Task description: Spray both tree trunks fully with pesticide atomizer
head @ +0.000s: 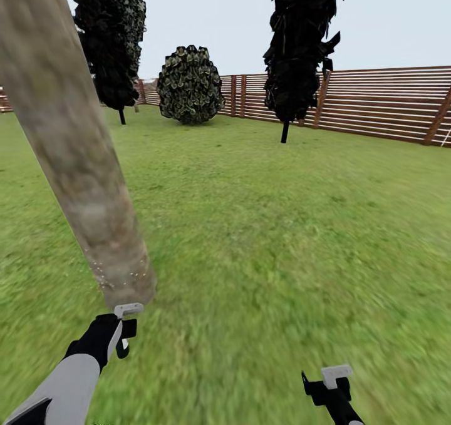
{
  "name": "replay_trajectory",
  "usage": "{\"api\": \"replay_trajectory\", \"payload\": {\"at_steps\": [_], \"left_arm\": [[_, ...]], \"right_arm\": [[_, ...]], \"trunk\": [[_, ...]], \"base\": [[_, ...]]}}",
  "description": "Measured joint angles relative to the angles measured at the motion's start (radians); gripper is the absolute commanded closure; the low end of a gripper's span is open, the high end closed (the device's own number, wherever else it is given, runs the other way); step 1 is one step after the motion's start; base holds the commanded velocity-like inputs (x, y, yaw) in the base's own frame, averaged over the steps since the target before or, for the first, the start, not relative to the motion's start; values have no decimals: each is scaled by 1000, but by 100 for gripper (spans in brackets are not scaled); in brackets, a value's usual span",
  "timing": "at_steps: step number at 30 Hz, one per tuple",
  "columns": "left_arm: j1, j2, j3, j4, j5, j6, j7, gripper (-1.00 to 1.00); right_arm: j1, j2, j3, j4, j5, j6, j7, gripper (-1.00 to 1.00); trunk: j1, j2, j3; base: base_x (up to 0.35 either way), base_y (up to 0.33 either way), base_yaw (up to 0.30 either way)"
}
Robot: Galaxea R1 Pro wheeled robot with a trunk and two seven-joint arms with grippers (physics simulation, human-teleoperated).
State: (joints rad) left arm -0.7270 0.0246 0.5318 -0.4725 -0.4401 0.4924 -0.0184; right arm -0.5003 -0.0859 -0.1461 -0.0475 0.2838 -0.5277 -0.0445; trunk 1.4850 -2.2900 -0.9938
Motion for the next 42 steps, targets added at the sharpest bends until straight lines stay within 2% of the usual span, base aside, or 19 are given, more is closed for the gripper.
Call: {"api": "replay_trajectory", "payload": {"at_steps": [14,24,32,38,40,42], "left_arm": [[0,2,5,-8,1,0,6,100],[0,2,2,-9,3,-3,5,100],[-20,-9,-7,-12,2,3,-2,100],[-108,-23,-8,-12,5,16,-3,100],[-151,-47,-9,-10,7,23,-3,100],[-168,-62,-10,-10,-2,27,1,100]], "right_arm": [[-1,-1,-1,-1,0,0,0,-100],[0,-26,-1,-3,0,0,-1,-100],[-1,-28,-1,-3,0,0,-2,-100],[0,-29,-1,-2,0,0,-2,-100],[0,-32,-2,-2,0,0,-2,-100],[0,-35,-1,-2,0,0,-2,-100]], "trunk": [[0,0,0],[0,0,0],[0,0,0],[0,0,0],[0,0,0],[0,0,0]], "base": [[124,-260,277],[73,-265,277],[-18,-57,212],[0,-1,11],[0,0,0],[0,0,0]]}}
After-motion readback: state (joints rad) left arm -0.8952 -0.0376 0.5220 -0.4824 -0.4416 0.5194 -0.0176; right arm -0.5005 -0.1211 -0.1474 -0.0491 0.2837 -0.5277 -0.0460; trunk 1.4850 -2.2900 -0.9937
